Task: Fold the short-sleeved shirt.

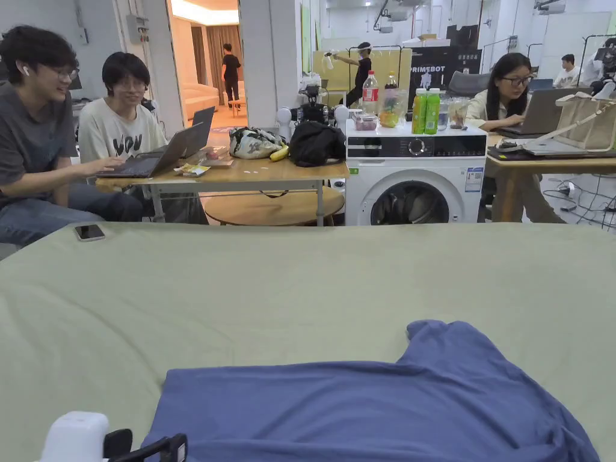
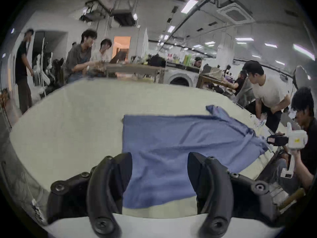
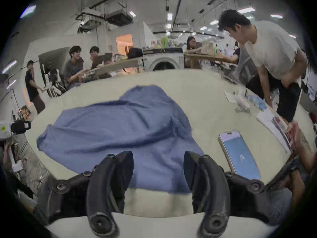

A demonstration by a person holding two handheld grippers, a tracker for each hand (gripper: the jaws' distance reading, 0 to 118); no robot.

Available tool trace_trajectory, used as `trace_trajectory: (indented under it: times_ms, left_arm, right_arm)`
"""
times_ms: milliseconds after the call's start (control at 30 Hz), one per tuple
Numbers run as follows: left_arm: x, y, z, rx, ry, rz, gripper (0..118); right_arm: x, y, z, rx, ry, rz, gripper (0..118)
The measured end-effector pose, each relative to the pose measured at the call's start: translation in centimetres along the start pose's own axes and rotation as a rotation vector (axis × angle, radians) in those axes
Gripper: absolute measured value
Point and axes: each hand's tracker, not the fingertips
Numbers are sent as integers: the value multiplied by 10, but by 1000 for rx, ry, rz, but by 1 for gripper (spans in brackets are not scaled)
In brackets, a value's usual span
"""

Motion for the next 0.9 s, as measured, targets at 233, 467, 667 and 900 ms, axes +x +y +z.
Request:
trace_trajectory:
  times_ms: [233,467,667,900]
  left_arm:
    - [32,18,-14,30,-106,28,29]
    - [23,20,-14,10,-82,41,0]
    - [-31,44,-63,-115,-51,139,0]
    - [-81,71,-193,-317,54,128,54]
  right_arm:
    - [-47,22,-24,37,67,7,20]
    - [-69,24,-40,-16,96,100,0]
    - [-66,24,-50,-25,166,34,0]
    - [-47,24,-52,-60,175,7,0]
